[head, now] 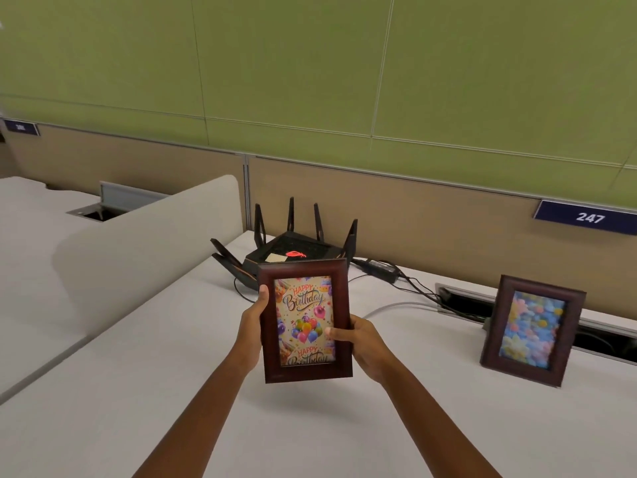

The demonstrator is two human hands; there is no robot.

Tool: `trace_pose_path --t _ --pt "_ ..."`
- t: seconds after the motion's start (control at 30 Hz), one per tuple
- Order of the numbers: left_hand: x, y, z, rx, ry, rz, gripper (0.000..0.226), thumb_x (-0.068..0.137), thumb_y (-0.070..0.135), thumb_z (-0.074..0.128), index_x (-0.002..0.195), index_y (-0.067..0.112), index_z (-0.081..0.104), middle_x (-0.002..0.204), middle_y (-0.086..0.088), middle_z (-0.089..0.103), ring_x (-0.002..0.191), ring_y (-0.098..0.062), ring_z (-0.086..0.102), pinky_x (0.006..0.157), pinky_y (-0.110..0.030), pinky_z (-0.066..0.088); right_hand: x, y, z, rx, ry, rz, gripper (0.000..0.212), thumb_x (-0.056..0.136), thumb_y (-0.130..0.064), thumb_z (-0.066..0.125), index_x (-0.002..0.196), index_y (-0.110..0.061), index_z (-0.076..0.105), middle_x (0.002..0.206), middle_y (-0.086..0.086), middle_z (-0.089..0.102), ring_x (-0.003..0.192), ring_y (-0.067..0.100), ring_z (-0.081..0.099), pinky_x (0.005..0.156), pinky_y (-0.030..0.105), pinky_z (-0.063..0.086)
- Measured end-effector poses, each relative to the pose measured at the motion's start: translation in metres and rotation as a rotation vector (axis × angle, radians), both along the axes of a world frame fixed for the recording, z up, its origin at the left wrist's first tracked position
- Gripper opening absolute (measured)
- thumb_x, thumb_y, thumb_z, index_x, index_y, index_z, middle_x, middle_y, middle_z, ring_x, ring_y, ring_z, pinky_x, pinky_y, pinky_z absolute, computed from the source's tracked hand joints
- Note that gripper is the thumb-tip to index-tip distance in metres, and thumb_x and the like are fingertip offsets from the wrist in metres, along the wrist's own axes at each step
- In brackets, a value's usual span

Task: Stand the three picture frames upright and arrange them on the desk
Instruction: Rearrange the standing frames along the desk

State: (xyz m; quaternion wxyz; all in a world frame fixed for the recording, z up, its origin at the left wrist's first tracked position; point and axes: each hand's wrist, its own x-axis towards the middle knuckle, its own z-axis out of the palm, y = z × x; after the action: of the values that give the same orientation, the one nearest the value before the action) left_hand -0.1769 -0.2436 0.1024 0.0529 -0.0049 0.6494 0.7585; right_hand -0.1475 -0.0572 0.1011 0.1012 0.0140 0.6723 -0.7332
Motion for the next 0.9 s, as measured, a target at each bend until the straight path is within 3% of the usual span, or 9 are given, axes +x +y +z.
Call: trace_pose_path --t 0.1,0.27,0.37,0.5,0.6,0.7,0.9 --pt "-0.019 -0.026 0.003 -0.019 0.015 0.002 0.04 0.093 0.046 0.026 0.085 0.031 0.063 0.088 0.004 0.069 0.076 -0.012 0.068 0.067 -0.029 0.053 -0.019 -0.029 0.0 -0.042 -0.022 -0.023 0.03 0.082 0.001 0.058 0.109 -0.012 0.059 0.107 0.009 0.067 0.098 0.028 0.065 0.088 0.044 0.053" --pt "-0.05 -0.071 -0.002 -0.063 0.026 0.023 0.038 0.093 0.046 0.025 0.087 0.033 0.061 0.086 0.009 0.068 0.071 -0.006 0.069 0.061 -0.021 0.053 -0.054 -0.077 -0.007 -0.115 -0.031 -0.037 0.027 0.079 0.002 0.061 0.094 -0.02 0.063 0.095 0.003 0.071 0.088 0.023 0.068 0.074 0.037 0.058" --pt "-0.064 -0.092 -0.009 -0.083 0.018 0.034 0.037 0.092 0.046 0.026 0.095 0.029 0.059 0.093 0.005 0.067 0.082 -0.008 0.066 0.064 -0.02 0.051 -0.075 -0.098 -0.014 -0.148 -0.057 -0.019 0.028 0.078 0.005 0.061 0.091 -0.02 0.064 0.087 0.0 0.074 0.079 0.018 0.071 0.063 0.031 0.059" --pt "-0.079 -0.115 -0.022 -0.084 0.026 0.062 0.035 0.094 0.039 0.026 0.109 0.023 0.054 0.105 -0.004 0.064 0.088 -0.011 0.064 0.067 -0.02 0.05 -0.101 -0.124 -0.022 -0.184 -0.084 -0.013 0.029 0.079 0.006 0.059 0.098 -0.015 0.063 0.092 0.004 0.072 0.082 0.021 0.07 0.067 0.034 0.059" --pt "-0.09 -0.129 -0.026 -0.078 0.028 0.074 0.039 0.095 0.035 0.028 0.12 0.013 0.05 0.116 -0.012 0.061 0.096 -0.022 0.062 0.076 -0.028 0.052 -0.118 -0.138 -0.029 -0.197 -0.104 -0.019 0.028 0.079 0.007 0.058 0.09 -0.018 0.064 0.087 0.002 0.072 0.076 0.018 0.071 0.063 0.032 0.059" --pt "-0.102 -0.139 -0.026 -0.09 0.024 0.085 0.041 0.095 0.032 0.03 0.123 0.007 0.048 0.122 -0.017 0.059 0.107 -0.031 0.058 0.091 -0.041 0.047 -0.131 -0.148 -0.036 -0.224 -0.12 -0.035 0.028 0.079 0.008 0.057 0.092 -0.016 0.063 0.092 0.006 0.071 0.081 0.022 0.069 0.068 0.036 0.058" --pt "-0.119 -0.147 -0.033 -0.107 0.014 0.118 0.039 0.096 0.029 0.032 0.121 0.004 0.048 0.123 -0.019 0.058 0.109 -0.034 0.057 0.094 -0.044 0.045 -0.147 -0.159 -0.047 -0.215 -0.147 -0.056 0.032 0.08 0.008 0.056 0.107 -0.008 0.059 0.102 0.011 0.067 0.086 0.025 0.067 0.07 0.035 0.057"
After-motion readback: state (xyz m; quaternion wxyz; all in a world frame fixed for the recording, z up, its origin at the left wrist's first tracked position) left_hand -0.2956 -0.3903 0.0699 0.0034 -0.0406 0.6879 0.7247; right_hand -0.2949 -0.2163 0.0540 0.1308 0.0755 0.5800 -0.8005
